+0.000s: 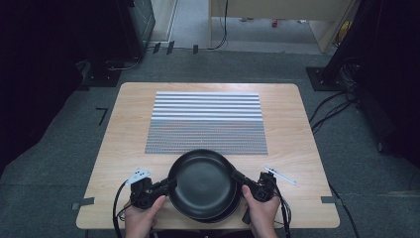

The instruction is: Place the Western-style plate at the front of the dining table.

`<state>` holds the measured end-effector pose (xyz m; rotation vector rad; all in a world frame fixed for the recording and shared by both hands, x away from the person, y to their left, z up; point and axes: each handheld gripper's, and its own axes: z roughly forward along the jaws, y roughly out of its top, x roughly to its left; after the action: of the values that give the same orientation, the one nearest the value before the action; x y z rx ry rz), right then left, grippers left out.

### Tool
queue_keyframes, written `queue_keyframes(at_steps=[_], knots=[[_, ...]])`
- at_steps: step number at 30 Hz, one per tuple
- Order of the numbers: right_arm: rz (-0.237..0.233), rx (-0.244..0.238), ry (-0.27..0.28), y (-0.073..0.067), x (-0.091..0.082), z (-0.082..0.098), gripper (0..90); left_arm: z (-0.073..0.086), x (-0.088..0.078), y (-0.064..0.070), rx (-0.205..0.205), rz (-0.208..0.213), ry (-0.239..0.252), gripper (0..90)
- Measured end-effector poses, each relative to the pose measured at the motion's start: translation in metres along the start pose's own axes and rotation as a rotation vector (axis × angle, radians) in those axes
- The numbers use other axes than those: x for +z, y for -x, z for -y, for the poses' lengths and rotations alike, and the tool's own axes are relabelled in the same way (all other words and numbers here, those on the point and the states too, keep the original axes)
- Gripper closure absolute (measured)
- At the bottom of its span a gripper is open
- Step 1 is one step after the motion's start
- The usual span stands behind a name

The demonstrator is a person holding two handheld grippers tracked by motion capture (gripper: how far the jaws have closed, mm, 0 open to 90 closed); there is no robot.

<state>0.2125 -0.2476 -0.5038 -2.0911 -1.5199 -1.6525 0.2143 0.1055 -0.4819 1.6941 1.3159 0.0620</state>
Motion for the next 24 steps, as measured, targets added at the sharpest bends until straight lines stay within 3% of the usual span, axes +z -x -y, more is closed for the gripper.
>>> queue_keyframes(at_steps=[13, 24], knots=[[0.0, -0.012, -0.016, -0.005, 0.008, -0.019, 85.6, -0.017, 0.007, -0.003, -0.03, 0.002, -0.005, 72.7], [0.008, -0.04, -0.004, -0.014, 0.018, -0.051, 85.7, -0.047, 0.019, -0.004, -0.043, 0.011, 0.005, 73.2]])
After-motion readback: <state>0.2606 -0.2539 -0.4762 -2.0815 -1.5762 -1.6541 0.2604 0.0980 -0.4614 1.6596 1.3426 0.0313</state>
